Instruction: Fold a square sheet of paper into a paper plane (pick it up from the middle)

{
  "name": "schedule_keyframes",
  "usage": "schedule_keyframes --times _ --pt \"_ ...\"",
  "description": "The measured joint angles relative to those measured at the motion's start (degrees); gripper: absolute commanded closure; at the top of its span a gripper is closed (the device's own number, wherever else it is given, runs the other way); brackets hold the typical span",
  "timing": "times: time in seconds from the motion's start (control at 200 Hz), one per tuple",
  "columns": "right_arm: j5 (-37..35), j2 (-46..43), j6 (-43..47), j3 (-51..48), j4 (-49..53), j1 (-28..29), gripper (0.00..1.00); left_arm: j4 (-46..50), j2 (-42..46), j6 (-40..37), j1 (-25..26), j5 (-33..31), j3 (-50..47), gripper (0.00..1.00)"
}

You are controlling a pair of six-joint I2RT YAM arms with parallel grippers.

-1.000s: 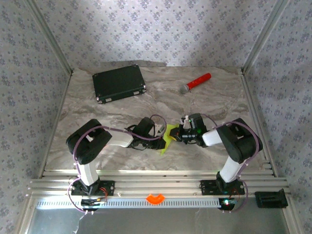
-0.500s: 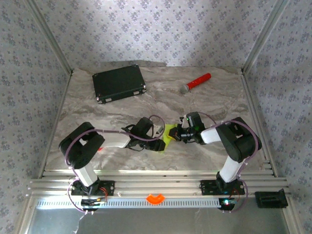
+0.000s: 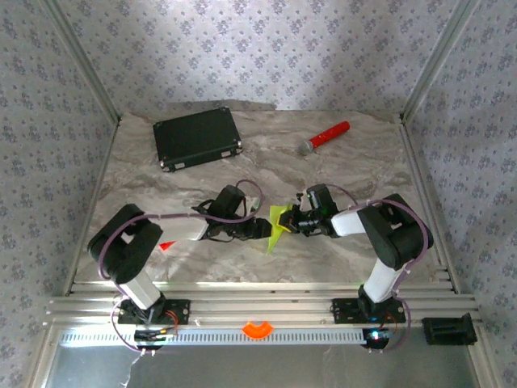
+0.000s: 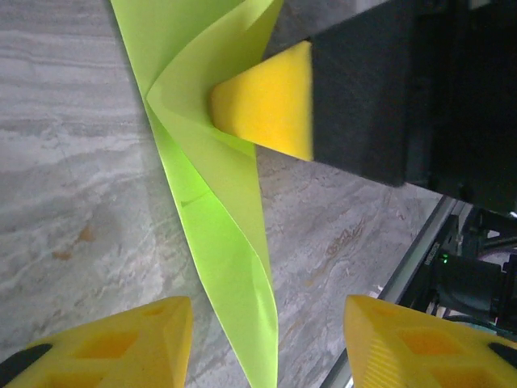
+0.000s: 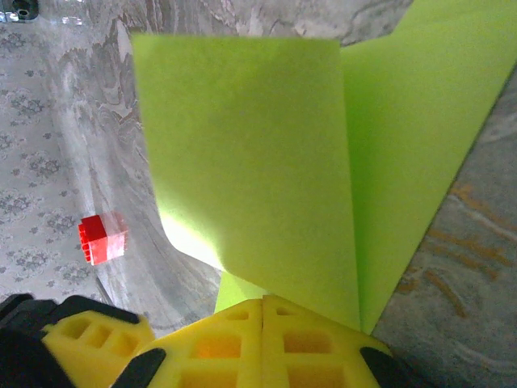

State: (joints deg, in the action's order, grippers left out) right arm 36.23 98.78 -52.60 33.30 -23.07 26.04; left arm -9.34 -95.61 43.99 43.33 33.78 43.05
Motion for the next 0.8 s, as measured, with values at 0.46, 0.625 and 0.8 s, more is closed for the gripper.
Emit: schedule_keyframes --times 0.46,0.625,0.8 --pt "-0.5 0.0 0.2 0.4 0.8 0.3 1.00 -5.5 -5.4 5.2 0.0 5.5 0.8 0.73" --pt "-0.5 0.0 0.2 0.4 0.8 0.3 1.00 -5.9 -6.6 5.3 0.0 7.3 0.9 0.83" --pt "-0.5 0.0 0.2 0.4 0.9 0.3 1.00 -5.7 -7.2 4.7 0.0 8.2 0.9 0.93"
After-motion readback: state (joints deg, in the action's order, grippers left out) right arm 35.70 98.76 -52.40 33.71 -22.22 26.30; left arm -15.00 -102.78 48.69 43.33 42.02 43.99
